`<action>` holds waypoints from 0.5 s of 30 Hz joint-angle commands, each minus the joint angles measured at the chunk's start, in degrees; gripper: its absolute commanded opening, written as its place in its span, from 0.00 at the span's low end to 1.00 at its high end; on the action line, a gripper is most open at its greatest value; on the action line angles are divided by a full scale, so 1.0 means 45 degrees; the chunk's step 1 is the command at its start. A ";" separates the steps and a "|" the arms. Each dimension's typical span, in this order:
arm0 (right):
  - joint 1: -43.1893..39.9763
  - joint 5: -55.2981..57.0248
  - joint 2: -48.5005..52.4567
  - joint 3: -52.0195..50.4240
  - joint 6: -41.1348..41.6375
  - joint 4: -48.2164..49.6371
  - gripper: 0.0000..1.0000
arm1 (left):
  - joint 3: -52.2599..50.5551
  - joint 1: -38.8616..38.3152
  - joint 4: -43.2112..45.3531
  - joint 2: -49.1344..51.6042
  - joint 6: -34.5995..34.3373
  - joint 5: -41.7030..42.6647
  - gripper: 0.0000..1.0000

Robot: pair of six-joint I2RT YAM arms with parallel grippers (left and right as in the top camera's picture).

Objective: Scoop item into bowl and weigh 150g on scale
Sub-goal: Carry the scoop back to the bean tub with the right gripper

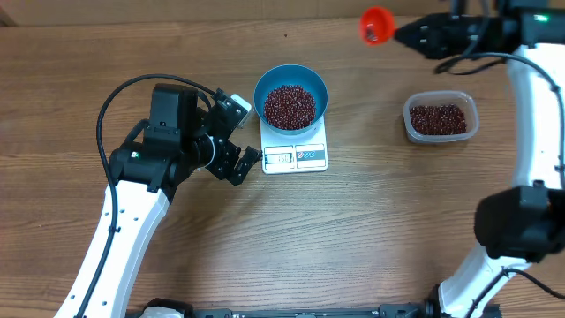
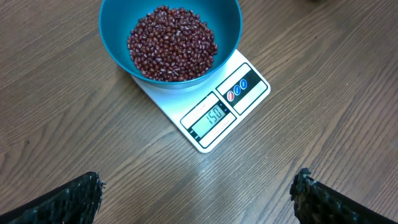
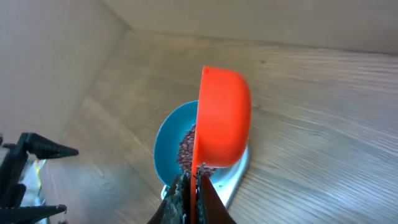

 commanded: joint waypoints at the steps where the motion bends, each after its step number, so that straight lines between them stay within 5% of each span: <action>1: -0.1015 -0.0262 -0.0597 0.0325 0.0058 -0.0554 0.04 | 0.0121 0.0019 0.0000 -0.0044 0.0291 -0.0039 1.00; 8: -0.2973 0.0087 -0.0588 0.0321 0.0049 -0.1710 0.04 | 0.0121 0.0019 0.0000 -0.0044 0.0291 -0.0039 1.00; 15: -0.3308 0.5207 -0.0457 0.0228 0.0044 -0.3755 0.04 | 0.0121 0.0024 0.0005 -0.0044 0.0291 -0.0039 1.00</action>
